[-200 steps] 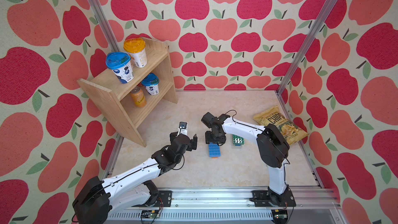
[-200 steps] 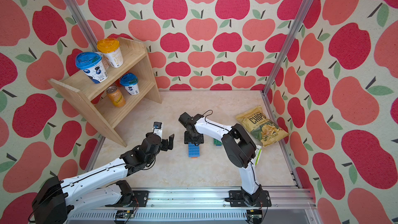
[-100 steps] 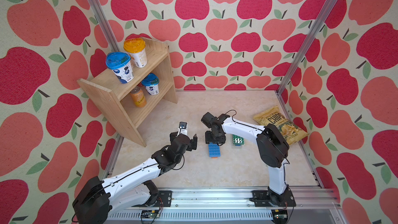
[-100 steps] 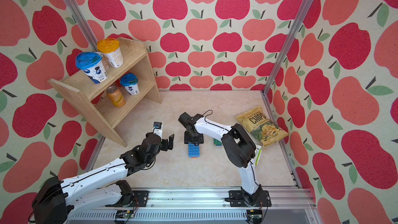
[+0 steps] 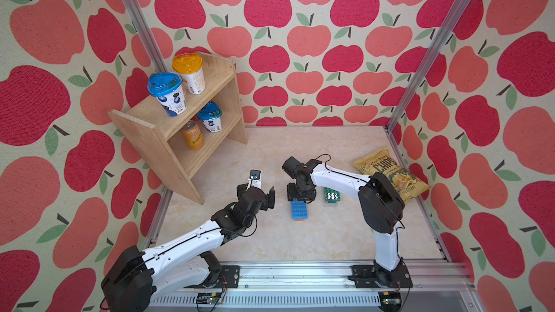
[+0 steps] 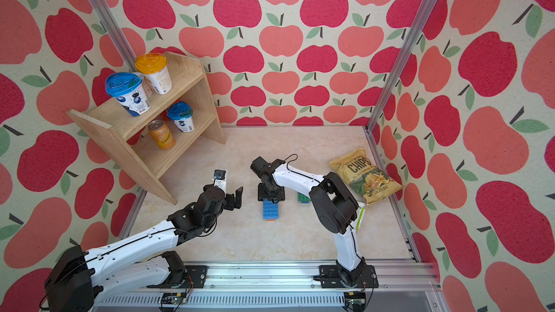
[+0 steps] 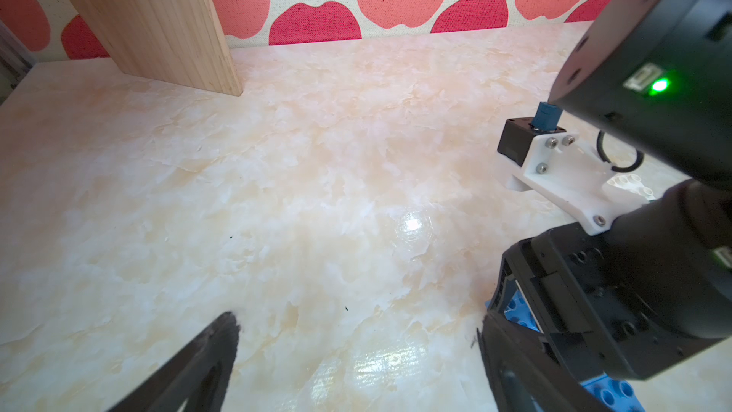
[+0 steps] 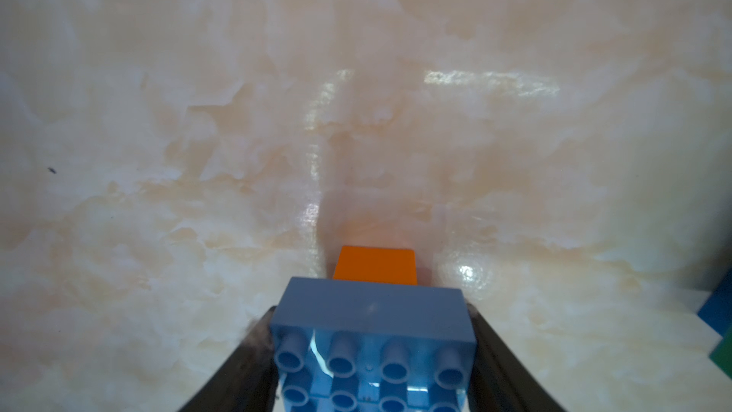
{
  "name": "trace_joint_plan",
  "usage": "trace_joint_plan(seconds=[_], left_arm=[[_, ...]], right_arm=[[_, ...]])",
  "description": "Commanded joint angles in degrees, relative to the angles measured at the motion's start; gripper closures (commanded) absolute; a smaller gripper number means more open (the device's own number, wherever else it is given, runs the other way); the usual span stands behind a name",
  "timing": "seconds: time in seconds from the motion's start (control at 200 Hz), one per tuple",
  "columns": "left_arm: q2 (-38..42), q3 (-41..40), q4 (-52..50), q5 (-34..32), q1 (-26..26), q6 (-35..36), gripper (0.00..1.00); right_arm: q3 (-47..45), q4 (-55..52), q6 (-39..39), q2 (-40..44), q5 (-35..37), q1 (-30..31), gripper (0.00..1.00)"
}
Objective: Assemble a rectangle with lego
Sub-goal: Assemble the lego brick with the lego brick.
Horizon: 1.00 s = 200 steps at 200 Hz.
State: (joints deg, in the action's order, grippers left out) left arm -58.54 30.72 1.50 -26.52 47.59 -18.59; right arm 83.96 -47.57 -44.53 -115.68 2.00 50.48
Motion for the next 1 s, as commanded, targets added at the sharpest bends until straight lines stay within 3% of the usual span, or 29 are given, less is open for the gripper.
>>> trace_joint_plan(seconds=[0.0,0.15,0.26,0.435,0.6,0.65,0.996], left_arm=[[-0.3,1.0,-1.0,-0.5,-0.4,-0.3,0.03],[-0.4,1.3,-1.3,-0.5,-0.6,0.0,0.03],[-0.2,1.4,-1.5,-0.6,-0.6,0.1,0.03],[0.0,1.7,-1.8,-0.5,-0.9,0.6,0.03],[0.1,1.7,-1.8,-0.4,-1.0,0.7,0.03],[0.3,1.7,-1.8,-0.4,-1.1,0.7,0.03],[2.0,1.8,-3.4,-1.5,-2.3,1.3,0.03]], right_arm=[[-7.9,-8.3,0.4,-12.1,-4.3,0.3,0.77],[-5.1,-9.5,0.2,-11.2,-2.0,0.2,0.73],[-3.1,-9.9,-0.4,-9.4,-0.5,0.2,0.58],[1.6,-10.9,-0.9,-6.1,1.8,0.3,0.44],[5.4,-10.4,-0.1,-2.7,3.4,0.7,0.16],[6.6,-10.2,0.4,-1.9,3.7,0.8,0.01],[10.1,-10.3,1.4,4.7,7.0,1.7,0.0]])
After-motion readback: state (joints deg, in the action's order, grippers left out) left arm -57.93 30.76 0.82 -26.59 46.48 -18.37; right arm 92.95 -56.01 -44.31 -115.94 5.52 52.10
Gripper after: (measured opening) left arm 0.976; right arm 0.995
